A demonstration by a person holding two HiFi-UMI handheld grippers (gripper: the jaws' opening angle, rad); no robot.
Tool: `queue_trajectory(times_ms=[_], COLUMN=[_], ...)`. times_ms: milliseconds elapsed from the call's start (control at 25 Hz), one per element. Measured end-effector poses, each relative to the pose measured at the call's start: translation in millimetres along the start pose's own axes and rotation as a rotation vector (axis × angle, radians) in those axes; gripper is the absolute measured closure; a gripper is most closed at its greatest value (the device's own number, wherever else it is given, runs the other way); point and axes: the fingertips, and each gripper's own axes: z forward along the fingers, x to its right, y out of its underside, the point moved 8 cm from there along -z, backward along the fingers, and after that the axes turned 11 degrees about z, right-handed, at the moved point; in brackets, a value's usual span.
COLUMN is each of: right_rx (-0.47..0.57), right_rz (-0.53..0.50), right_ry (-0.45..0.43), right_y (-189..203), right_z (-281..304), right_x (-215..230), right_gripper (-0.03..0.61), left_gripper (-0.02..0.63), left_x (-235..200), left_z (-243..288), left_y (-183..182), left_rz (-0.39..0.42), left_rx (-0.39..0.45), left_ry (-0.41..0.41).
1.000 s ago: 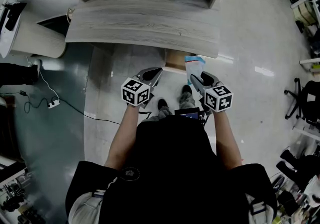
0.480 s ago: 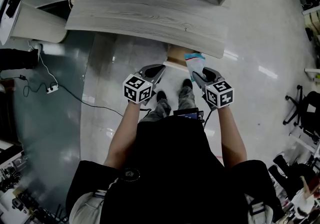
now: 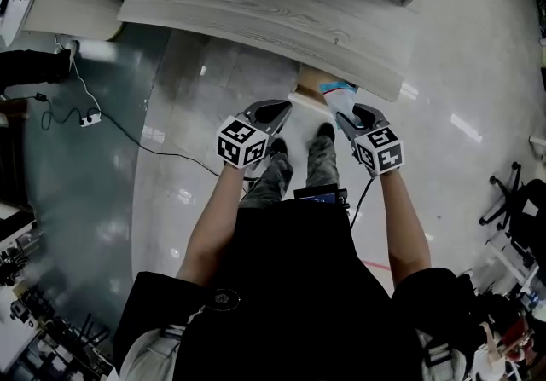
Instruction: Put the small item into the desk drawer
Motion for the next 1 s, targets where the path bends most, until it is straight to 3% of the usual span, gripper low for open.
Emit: queue_trajectory(times_ms=[1000], right_rx=[-0.202], right_rz=[-0.168], right_ry=[-0.017], right_y=[22], right_z=[92], right_x=[41], right_gripper=[0.430], left_gripper=[0.614], left_x=[-24], left_z=[32], left_y=[45], left_rz=[-0.081], left_rx=[-0.055], left_ry=[-0.031])
